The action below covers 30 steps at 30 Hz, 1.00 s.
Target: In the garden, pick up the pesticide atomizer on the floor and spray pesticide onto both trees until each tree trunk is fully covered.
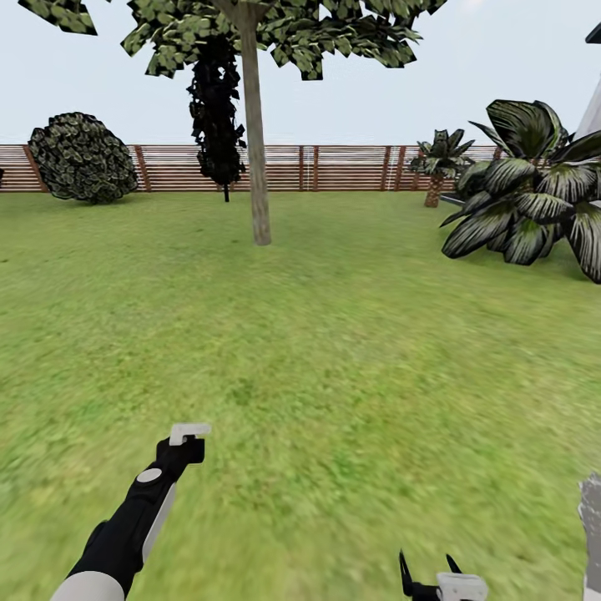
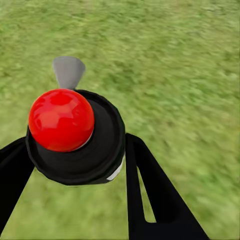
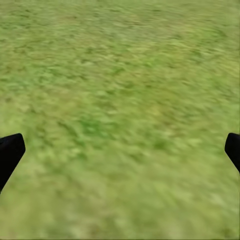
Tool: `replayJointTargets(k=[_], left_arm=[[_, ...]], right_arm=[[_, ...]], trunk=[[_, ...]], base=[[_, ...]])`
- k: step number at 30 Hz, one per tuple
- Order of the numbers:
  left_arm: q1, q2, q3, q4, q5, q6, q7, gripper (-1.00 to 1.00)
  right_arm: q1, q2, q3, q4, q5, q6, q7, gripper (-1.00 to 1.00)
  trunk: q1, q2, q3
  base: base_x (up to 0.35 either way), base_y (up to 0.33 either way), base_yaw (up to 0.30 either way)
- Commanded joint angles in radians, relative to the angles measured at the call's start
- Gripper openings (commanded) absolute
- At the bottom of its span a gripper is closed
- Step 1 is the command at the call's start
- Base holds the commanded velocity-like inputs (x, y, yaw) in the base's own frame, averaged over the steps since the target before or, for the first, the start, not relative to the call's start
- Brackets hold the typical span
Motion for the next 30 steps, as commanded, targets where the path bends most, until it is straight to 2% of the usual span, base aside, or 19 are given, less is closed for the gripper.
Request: replayJointTargets(k=[1,30], left_arm=[[0.0,0.0,0.0,0.0,0.0,0.0,0.0,-1.0],[0.0,0.0,0.001,0.001,0.0,0.002,0.0,-1.0]], right_arm=[[0.0,0.0,0.0,0.0,0.0,0.0,0.0,1.0],[0.0,0.0,0.0,0.0,0.0,0.0,0.0,1.0]], trunk=[[0.0,0.0,0.0],[0.0,0.0,0.0]], base=[[0.341,0.0,0.0],[0.341,0.0,0.0]])
